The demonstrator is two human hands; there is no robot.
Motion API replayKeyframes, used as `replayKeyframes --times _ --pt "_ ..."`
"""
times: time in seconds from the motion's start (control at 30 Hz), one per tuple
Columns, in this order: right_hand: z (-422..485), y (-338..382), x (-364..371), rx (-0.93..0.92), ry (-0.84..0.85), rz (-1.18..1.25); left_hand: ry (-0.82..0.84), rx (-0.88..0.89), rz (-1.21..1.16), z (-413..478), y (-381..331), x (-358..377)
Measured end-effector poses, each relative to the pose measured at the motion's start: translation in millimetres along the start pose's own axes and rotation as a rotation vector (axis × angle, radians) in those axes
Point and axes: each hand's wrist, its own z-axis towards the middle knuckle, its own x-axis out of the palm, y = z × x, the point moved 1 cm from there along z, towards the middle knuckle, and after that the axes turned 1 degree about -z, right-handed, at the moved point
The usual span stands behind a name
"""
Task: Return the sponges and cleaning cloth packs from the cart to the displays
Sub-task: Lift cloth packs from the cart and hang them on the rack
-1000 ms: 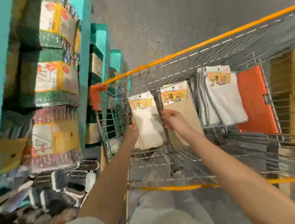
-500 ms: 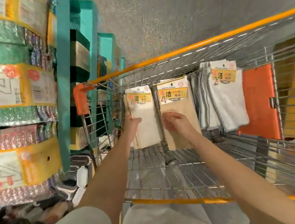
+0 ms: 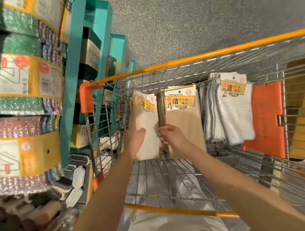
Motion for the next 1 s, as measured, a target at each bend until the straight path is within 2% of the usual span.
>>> replayKeyframes --times 0.1,0.23,0.4,0.5,0.6,0.63,0.67,0.7,0.73,0.77,0.8,0.83,0.87,0.9,1.0 --pt "10.4 -4.3 9.5 0.015 0.001 -0.119 -0.088 -0.048 -0.051 -18.2 9.9 -17.7" --pt "26.0 -1.1 24.9 -0.032 -0.004 -0.381 -0.244 0.02 -0.085 -25.2 20.7 -34.8" --pt "54.6 1.9 38.3 -0.051 -0.064 -0.677 -0.298 0.048 -0.189 -24.4 28.3 -40.7" --pt "77.3 2.9 41.9 0.021 -0.077 -0.666 -0.297 0.054 -0.212 -23.1 29.9 -37.4" --pt "89.0 4.7 48.1 0.019 -0.094 -0.654 -0.306 0.074 -0.198 -23.3 32.3 -36.4" --pt "94.5 -3.5 50.7 -0.072 -0.12 -0.949 -0.306 0.082 -0.192 -24.4 33.3 -36.8" --pt "104.9 -7.2 52.5 -0.072 -0.182 -1.12 -0.307 0.091 -0.193 -26.1 33.4 -37.4" --pt "112.6 -7.9 52.6 -0.05 -0.217 -1.175 -0.303 0.088 -0.198 -28.1 33.5 -37.8" --pt "115.7 -8.9 54.3 -0.035 -0.244 -1.14 -0.3 0.081 -0.194 -29.9 34.5 -38.3" --pt "115.3 -13.5 59.3 0.002 -0.269 -0.975 -0.297 0.074 -0.181 -31.1 36.0 -38.4" --pt "112.5 -15.1 68.2 0.074 -0.3 -0.643 -0.293 0.067 -0.162 -31.6 37.9 -38.1" --pt "114.9 -14.8 70.2 0.071 -0.325 -0.451 -0.288 0.059 -0.151 -32.4 38.8 -37.9" --pt "115.8 -16.9 73.5 0.094 -0.424 -0.411 -0.284 0.05 -0.15 -32.4 39.7 -37.5" --pt "120.6 -21.6 76.4 0.113 -0.436 -0.475 -0.281 0.041 -0.158 -32.7 39.7 -37.3" --pt "126.4 -28.3 74.7 0.033 -0.378 -0.568 -0.287 0.026 -0.188 -34.8 37.0 -37.7"
